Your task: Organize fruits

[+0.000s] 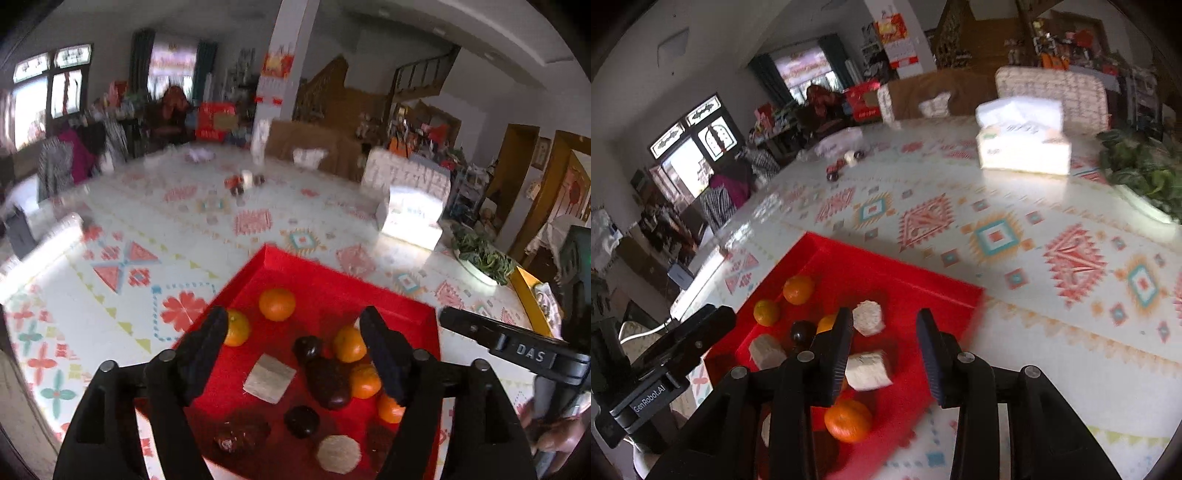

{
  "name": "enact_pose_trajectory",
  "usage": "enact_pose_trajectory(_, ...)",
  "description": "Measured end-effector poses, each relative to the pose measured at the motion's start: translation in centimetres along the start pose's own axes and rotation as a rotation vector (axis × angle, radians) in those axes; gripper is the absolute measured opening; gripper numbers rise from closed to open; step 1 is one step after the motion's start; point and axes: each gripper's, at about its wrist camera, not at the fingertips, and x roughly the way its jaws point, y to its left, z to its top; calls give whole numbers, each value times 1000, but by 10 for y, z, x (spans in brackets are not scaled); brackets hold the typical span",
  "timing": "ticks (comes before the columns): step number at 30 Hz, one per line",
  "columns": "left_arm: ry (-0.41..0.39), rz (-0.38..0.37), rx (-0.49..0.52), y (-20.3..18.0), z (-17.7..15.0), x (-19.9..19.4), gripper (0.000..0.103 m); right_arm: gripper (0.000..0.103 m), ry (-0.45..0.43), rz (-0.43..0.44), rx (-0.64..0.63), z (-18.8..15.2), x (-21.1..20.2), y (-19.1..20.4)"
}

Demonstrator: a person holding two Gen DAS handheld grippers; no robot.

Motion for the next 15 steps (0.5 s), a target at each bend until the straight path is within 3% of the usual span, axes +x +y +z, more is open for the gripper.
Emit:
enact_pose_trajectory(2, -102, 67, 36, -14, -2, -25, 84, 41, -33, -25, -3, -5, -21, -4)
enact_pose_trajectory(5, -245, 155, 62, -32, -7, -60, 103, 52, -81, -64, -6, -17, -50, -8)
enact_pose_trajectory(7, -380, 207, 69, -46, -15, -92, 103, 52, -111, -93, -11, -27, -65, -11)
enact_pose_trajectory(10, -505, 260, 59, -61, -28, -120, 103, 58, -151, -154, -41, -48, -86, -8)
enact_pose_trajectory(12, -553, 300, 61, -71, -36, -130, 103, 62, -172, -175, -46, -60, -95, -7)
enact_pose_trajectory(15, -527, 317, 97, -86, -40, -130, 103, 65, -194, -188, -52, -81, -105, -4)
